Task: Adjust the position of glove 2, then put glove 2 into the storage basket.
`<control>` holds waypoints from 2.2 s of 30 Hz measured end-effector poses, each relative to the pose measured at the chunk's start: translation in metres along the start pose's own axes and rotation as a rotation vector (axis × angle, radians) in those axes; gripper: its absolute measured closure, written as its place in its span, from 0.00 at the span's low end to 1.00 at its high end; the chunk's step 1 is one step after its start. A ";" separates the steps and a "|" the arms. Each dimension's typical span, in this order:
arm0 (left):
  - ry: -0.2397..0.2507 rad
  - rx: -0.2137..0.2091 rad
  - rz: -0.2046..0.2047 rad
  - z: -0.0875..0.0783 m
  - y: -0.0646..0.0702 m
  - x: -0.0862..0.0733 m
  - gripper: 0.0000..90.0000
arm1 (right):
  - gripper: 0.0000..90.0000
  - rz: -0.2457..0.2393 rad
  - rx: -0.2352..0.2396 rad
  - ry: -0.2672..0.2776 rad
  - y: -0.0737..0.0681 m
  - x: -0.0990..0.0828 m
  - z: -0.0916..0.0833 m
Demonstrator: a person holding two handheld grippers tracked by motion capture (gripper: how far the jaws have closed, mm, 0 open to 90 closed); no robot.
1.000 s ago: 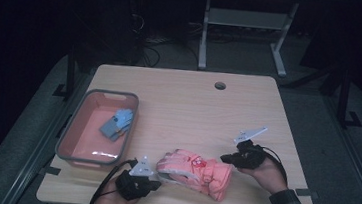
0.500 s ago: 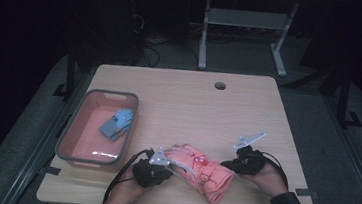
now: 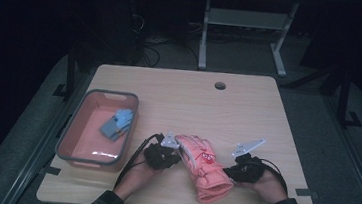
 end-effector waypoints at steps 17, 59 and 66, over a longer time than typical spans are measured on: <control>0.053 -0.055 -0.012 0.014 -0.012 0.033 0.99 | 1.00 -0.045 0.054 -0.011 -0.028 0.006 0.015; 0.050 -0.203 -0.028 -0.020 0.017 0.062 0.16 | 1.00 -0.010 -0.078 0.214 -0.025 0.028 -0.018; 0.012 -0.210 -0.029 -0.001 0.027 0.057 0.15 | 1.00 -0.017 -0.082 0.213 -0.025 0.030 -0.016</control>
Point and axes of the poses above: each handheld gripper's, and its own axes: z roughly forward along the jaws, x roughly out of its top, y roughly to its right, the point moved 10 cm from there along z, roughly forward along the jaws
